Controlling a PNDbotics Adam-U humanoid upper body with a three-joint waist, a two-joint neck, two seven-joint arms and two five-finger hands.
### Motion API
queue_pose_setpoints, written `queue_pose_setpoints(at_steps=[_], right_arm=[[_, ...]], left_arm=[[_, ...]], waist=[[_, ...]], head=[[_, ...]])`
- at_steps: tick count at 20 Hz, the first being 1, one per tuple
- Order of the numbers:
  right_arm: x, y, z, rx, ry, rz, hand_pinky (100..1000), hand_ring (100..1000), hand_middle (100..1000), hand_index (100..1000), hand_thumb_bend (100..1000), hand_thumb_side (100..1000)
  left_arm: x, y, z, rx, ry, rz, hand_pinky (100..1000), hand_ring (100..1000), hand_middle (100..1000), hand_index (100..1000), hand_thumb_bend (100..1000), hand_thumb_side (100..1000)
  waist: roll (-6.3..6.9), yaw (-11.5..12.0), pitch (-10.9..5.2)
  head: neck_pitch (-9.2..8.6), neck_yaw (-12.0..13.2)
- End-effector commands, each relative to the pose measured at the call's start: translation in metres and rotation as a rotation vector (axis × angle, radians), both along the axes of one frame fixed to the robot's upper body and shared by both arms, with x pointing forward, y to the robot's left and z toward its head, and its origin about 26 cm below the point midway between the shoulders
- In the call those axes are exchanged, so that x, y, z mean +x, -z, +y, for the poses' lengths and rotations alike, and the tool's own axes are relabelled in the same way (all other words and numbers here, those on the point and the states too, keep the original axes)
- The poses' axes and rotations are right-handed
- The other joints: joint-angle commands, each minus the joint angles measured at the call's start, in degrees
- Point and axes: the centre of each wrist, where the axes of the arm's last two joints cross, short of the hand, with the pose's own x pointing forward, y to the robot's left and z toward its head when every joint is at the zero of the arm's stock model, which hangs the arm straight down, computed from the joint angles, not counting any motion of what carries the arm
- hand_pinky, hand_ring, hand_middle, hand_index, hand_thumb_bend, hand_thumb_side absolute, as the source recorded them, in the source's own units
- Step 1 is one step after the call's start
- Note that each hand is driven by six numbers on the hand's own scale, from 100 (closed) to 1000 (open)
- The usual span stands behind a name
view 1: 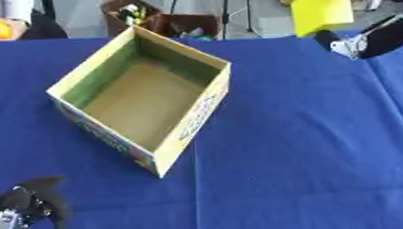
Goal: Pick up objects on the table and place them in the box.
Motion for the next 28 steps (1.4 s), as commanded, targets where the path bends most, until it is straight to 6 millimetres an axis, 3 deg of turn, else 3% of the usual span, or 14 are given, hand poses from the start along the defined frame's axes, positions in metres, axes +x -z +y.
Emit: queue_pose_setpoints(at_steps=[1,8,13,19,28], right_arm=[[-0.002,-0.013,0.017,0.002,-0.055,-0.025,638,531,262,343,100,161],[0.021,-0.017,0.060,0.018,-0.152,-0.003,646,521,257,343,100,154],[0.044,-0.015,0.081,0.055,-0.160,0.006,653,517,254,344,100,177],[0.076,-0.003,0.087,0.090,-0.100,0.010,660,512,250,344,100,190],[0.095,0.008,0.099,0.089,-0.095,0.039,673,509,246,344,100,210]], left_arm=[[0.000,-0.005,0.001,0.015,0.012,-0.017,329,440,445,725,100,1000],[0.000,-0.006,0.000,0.015,0.021,-0.017,329,440,444,725,100,1000],[0.000,-0.009,-0.002,0.018,0.035,-0.028,329,440,444,725,100,1000],[0.001,-0.014,-0.006,0.022,0.048,-0.046,330,440,444,725,100,1000],[0.002,-0.018,-0.010,0.027,0.063,-0.067,330,440,444,725,100,1000]], waist=[[-0.17,0.31,-1.79],[-1.01,2.18,-1.84],[-1.54,3.51,-1.04],[-2.40,6.01,0.65],[-3.20,8.25,2.47]], head=[[0.09,-0.57],[-0.24,-2.01],[-0.82,-3.14],[-2.13,-4.29],[-2.95,-5.13]])
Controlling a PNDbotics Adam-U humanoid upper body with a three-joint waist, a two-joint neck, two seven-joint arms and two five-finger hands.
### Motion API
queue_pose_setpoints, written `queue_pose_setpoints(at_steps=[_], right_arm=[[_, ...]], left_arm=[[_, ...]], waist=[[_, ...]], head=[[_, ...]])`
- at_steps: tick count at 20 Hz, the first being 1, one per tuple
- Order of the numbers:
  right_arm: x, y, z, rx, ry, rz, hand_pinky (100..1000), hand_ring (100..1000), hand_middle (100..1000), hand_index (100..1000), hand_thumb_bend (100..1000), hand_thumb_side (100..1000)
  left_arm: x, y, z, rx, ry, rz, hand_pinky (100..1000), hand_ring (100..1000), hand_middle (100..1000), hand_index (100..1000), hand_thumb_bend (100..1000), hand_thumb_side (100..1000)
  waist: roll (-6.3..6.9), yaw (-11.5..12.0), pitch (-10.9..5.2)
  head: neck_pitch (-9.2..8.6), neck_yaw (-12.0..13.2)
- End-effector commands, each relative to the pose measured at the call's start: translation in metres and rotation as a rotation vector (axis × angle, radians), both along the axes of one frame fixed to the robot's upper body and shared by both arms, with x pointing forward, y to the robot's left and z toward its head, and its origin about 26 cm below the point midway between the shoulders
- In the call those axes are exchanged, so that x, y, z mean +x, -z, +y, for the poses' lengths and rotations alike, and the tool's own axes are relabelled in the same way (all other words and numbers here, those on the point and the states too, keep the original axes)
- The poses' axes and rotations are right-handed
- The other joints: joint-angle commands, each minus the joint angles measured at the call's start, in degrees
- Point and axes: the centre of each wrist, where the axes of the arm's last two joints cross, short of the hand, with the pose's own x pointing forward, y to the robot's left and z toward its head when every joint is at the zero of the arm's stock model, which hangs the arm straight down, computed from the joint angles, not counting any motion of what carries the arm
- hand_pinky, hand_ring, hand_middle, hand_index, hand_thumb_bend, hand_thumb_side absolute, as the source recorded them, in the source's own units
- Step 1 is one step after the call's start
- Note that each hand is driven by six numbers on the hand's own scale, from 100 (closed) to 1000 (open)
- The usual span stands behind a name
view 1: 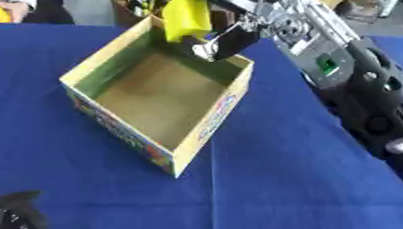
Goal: Pick up objects on the table and place them in the box.
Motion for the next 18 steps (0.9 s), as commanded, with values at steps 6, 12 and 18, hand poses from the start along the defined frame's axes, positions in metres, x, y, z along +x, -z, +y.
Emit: queue_pose_setpoints(at_steps=[6,12,18], right_arm=[[0.008,0.003,0.020,-0.053,-0.003,0.001,669,511,248,344,100,215],[0.016,0.018,0.036,-0.141,0.029,0.000,652,518,258,356,100,185],[0.018,0.025,0.042,-0.208,0.055,-0.008,680,602,387,549,100,253]], left_arm=[[-0.002,-0.009,-0.004,-0.001,0.021,-0.036,331,441,444,725,100,1000],[-0.001,-0.009,-0.005,-0.001,0.026,-0.035,331,441,444,725,100,1000],[-0.001,-0.008,-0.005,-0.002,0.026,-0.032,332,442,444,725,100,1000]], waist=[[0.26,0.90,-0.93],[0.23,1.04,-0.96],[0.08,1.20,-1.03]], head=[[-1.20,-0.78],[-1.24,-1.00],[-1.20,-1.21]])
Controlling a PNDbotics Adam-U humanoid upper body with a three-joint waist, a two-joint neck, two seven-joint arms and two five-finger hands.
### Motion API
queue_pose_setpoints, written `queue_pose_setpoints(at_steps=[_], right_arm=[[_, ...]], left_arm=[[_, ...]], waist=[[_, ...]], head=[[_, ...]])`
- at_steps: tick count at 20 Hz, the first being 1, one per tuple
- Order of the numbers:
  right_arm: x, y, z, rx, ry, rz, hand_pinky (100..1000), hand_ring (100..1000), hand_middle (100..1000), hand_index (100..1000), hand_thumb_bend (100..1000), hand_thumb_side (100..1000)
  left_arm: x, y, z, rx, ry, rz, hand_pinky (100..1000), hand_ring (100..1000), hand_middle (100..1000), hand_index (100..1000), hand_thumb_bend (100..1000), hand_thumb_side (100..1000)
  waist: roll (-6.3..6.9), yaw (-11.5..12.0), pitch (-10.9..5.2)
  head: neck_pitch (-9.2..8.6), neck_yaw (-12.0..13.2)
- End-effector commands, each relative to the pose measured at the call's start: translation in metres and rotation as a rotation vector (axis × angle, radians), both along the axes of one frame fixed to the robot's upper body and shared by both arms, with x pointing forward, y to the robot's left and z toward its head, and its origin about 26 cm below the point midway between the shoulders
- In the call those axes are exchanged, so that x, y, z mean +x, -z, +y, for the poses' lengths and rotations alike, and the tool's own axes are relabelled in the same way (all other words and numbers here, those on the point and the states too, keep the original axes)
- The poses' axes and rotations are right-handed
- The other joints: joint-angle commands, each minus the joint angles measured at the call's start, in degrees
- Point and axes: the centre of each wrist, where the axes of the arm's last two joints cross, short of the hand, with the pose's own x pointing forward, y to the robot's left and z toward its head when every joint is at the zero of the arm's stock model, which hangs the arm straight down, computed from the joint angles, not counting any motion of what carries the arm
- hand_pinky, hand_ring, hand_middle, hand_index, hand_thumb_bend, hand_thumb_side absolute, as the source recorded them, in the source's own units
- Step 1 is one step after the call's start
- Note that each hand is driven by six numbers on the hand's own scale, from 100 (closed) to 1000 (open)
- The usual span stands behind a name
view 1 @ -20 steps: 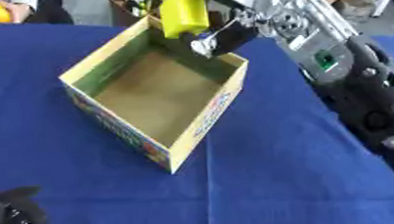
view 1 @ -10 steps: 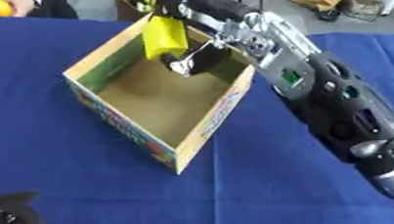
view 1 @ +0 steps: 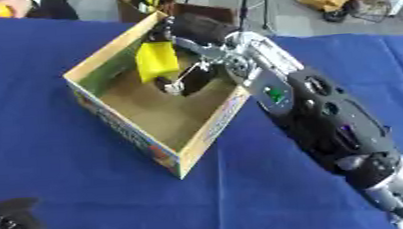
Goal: Pick up objects on the table and place them in the box.
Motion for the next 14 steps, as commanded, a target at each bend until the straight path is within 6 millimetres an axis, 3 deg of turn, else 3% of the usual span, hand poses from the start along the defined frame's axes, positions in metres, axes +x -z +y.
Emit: queue_pose_setpoints(at_steps=[1,3,5,9,10,11,12,14], right_arm=[[-0.002,-0.011,0.003,-0.046,0.012,-0.029,690,619,424,576,100,255],[-0.003,-0.010,0.004,-0.087,0.018,-0.010,705,643,470,598,100,258],[-0.003,-0.009,0.005,-0.141,0.016,0.025,746,708,543,708,100,328],[-0.006,-0.012,0.007,-0.225,-0.017,0.078,815,821,707,866,100,650],[-0.007,-0.014,0.007,-0.234,-0.025,0.081,831,847,742,903,100,775],[-0.009,-0.015,0.008,-0.238,-0.036,0.081,840,861,754,921,100,819],[-0.010,-0.017,0.008,-0.237,-0.046,0.077,853,879,770,951,179,902],[-0.012,-0.019,0.008,-0.231,-0.060,0.066,864,890,790,979,229,942]], left_arm=[[-0.002,-0.007,-0.001,-0.001,0.008,-0.026,332,442,444,725,100,1000],[-0.002,-0.006,-0.002,0.001,0.009,-0.025,332,442,444,725,100,1000],[-0.001,-0.006,-0.001,0.001,0.008,-0.024,333,442,444,725,100,1000],[-0.001,-0.006,-0.001,0.003,0.008,-0.022,333,442,444,725,100,1000],[-0.001,-0.006,-0.001,0.003,0.008,-0.022,333,442,444,725,100,1000],[-0.001,-0.006,-0.001,0.003,0.008,-0.022,333,442,444,725,100,1000],[-0.001,-0.005,-0.002,0.003,0.008,-0.022,334,442,444,725,100,1000],[-0.001,-0.005,-0.001,0.003,0.008,-0.021,334,442,444,725,100,1000]], waist=[[0.32,0.12,-1.29],[0.27,0.09,-1.29],[0.24,0.04,-1.30],[0.27,-0.08,-1.34],[0.29,-0.09,-1.35],[0.31,-0.10,-1.34],[0.33,-0.11,-1.34],[0.35,-0.14,-1.34]], head=[[-0.65,-0.15],[-0.60,-0.08],[-0.60,-0.02],[-0.58,0.18],[-0.59,0.20],[-0.60,0.23],[-0.60,0.25],[-0.53,0.28]])
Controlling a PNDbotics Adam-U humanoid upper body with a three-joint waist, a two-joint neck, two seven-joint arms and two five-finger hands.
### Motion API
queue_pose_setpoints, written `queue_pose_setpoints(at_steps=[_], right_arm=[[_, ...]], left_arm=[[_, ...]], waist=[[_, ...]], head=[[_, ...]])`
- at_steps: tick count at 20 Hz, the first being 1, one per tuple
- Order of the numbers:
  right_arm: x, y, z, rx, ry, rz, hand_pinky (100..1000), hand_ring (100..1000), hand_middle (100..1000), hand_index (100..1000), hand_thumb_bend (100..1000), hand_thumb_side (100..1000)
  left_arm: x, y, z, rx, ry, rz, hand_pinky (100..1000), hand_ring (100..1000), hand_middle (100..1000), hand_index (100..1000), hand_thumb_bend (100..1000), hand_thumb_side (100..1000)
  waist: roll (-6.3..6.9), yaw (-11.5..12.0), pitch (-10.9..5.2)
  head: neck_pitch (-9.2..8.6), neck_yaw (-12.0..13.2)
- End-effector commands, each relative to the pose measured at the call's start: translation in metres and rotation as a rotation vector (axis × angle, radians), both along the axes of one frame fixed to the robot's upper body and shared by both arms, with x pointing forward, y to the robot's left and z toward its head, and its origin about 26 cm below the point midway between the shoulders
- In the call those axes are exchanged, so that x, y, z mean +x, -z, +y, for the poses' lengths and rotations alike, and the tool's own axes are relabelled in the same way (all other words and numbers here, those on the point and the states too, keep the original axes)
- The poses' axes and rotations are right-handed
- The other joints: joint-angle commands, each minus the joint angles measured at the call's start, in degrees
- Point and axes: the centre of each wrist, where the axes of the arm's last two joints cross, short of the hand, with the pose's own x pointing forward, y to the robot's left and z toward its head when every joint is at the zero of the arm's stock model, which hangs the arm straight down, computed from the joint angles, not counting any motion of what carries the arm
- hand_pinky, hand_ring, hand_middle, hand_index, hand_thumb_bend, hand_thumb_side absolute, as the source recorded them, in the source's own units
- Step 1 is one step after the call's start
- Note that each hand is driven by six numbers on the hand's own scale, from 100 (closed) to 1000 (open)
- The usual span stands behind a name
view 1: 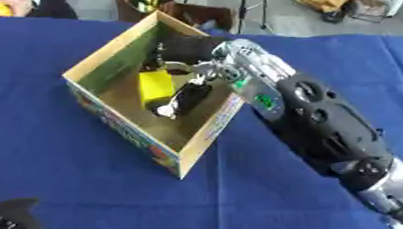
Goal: Pick up objects on the table and place them in the box.
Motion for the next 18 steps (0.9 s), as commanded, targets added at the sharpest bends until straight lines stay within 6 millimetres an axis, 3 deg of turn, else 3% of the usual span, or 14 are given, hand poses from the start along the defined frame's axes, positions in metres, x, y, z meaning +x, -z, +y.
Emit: queue_pose_setpoints(at_steps=[1,5,11,13,15,16,18], right_arm=[[-0.009,-0.020,0.000,0.018,-0.036,-0.053,866,893,796,991,250,957],[-0.011,-0.023,-0.002,0.047,-0.045,-0.080,881,910,829,1000,333,1000],[-0.021,-0.037,-0.006,0.159,-0.084,-0.145,881,886,791,1000,221,952],[-0.034,-0.051,-0.012,0.244,-0.119,-0.195,876,864,763,989,111,868],[-0.051,-0.064,-0.019,0.342,-0.139,-0.239,851,830,719,968,100,745],[-0.059,-0.069,-0.023,0.392,-0.143,-0.254,851,830,719,968,100,745],[-0.080,-0.079,-0.034,0.513,-0.153,-0.295,816,788,640,901,100,552]], left_arm=[[-0.001,-0.005,-0.001,0.002,0.008,-0.022,334,442,444,725,100,1000],[-0.001,-0.005,-0.001,0.003,0.007,-0.021,334,443,445,726,100,1000],[-0.001,-0.004,-0.001,0.003,0.003,-0.016,336,443,445,726,100,1000],[-0.001,-0.003,0.000,0.003,-0.002,-0.012,336,443,445,726,100,1000],[-0.001,-0.002,0.001,0.003,-0.007,-0.009,336,443,445,726,100,1000],[-0.001,-0.002,0.001,0.003,-0.009,-0.008,336,443,445,726,100,1000],[-0.002,-0.001,0.002,0.001,-0.012,-0.004,337,444,445,726,100,1000]], waist=[[0.52,-0.07,-1.33],[0.53,-0.19,-1.33],[0.64,-0.65,-1.59],[0.69,-1.11,-1.77],[0.73,-1.57,-1.91],[0.79,-1.80,-2.00],[1.04,-2.48,-2.30]], head=[[-0.50,0.21],[-0.47,0.49],[-0.18,1.06],[0.11,1.55],[0.39,2.07],[0.53,2.37],[0.99,3.10]])
